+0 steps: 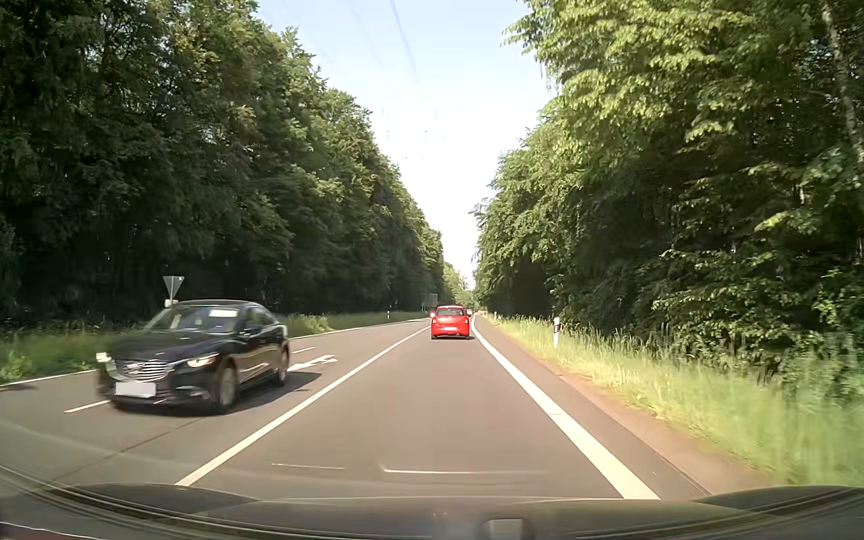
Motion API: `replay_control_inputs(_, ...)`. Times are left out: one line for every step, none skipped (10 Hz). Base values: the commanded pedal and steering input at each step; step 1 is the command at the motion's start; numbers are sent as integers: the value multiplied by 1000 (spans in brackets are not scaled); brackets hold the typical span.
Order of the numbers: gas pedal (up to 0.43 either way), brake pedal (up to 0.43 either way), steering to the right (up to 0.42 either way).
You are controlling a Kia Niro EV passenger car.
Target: Follow the waypoints while adhering to traffic rules and regulations
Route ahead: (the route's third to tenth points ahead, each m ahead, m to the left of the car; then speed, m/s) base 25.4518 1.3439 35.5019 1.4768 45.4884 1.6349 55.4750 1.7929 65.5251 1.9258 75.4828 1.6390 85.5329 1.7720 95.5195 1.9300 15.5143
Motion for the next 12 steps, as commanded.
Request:
replay_control_inputs(220,30,-5)
replay_control_inputs(220,30,-5)
replay_control_inputs(220,30,-5)
replay_control_inputs(220,30,-4)
replay_control_inputs(220,30,-5)
replay_control_inputs(220,30,-5)
replay_control_inputs(220,30,-4)
replay_control_inputs(220,30,-3)
replay_control_inputs(220,30,-3)
replay_control_inputs(220,30,-1)
replay_control_inputs(220,30,0)
replay_control_inputs(220,30,0)
